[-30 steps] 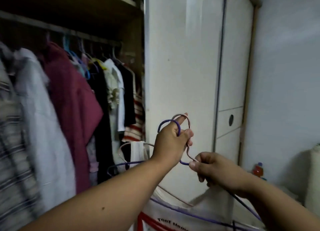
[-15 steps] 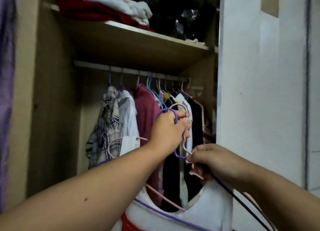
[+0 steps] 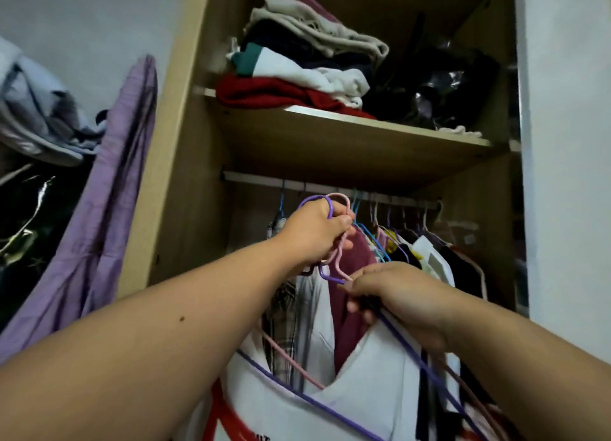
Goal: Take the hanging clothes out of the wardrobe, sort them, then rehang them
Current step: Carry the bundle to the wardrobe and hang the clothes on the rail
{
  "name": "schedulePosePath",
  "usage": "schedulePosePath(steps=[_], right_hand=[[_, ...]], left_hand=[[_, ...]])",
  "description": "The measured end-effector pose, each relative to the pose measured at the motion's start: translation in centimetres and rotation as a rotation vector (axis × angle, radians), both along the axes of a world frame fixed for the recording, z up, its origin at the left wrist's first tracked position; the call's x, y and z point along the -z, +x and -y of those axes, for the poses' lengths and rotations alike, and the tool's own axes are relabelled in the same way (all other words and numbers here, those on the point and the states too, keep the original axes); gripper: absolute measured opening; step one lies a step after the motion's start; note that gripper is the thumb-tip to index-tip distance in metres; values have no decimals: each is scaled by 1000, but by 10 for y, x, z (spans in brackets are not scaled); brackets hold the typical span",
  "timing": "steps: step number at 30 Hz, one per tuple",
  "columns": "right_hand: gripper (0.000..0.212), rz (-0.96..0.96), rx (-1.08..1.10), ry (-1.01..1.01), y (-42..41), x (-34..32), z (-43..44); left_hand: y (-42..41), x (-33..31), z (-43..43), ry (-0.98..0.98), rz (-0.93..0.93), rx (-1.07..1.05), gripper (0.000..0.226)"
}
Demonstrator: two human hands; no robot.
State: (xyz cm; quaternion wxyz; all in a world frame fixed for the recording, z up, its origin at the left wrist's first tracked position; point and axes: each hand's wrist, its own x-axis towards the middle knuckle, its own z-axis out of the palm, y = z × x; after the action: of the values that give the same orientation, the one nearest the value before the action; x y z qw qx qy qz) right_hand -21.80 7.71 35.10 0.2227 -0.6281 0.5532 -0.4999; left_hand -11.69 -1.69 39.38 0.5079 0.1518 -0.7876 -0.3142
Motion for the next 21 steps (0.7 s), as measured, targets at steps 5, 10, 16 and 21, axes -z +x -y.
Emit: schedulePosePath(steps=[5,10,16,21], right_hand=[[12,-38,-58,14,8,-23,40],[22,21,-57,-53,21,-52,99],[25,149,-5,-73,50,-90,177],[19,150,70,-132,51,-115,242]], left_hand=[[14,-28,50,46,12,129,19],[25,-63,110,51,-25,100,20],[33,-97,176,27,-115,-55,21],[22,-121,224,-14,-166,-229,22]])
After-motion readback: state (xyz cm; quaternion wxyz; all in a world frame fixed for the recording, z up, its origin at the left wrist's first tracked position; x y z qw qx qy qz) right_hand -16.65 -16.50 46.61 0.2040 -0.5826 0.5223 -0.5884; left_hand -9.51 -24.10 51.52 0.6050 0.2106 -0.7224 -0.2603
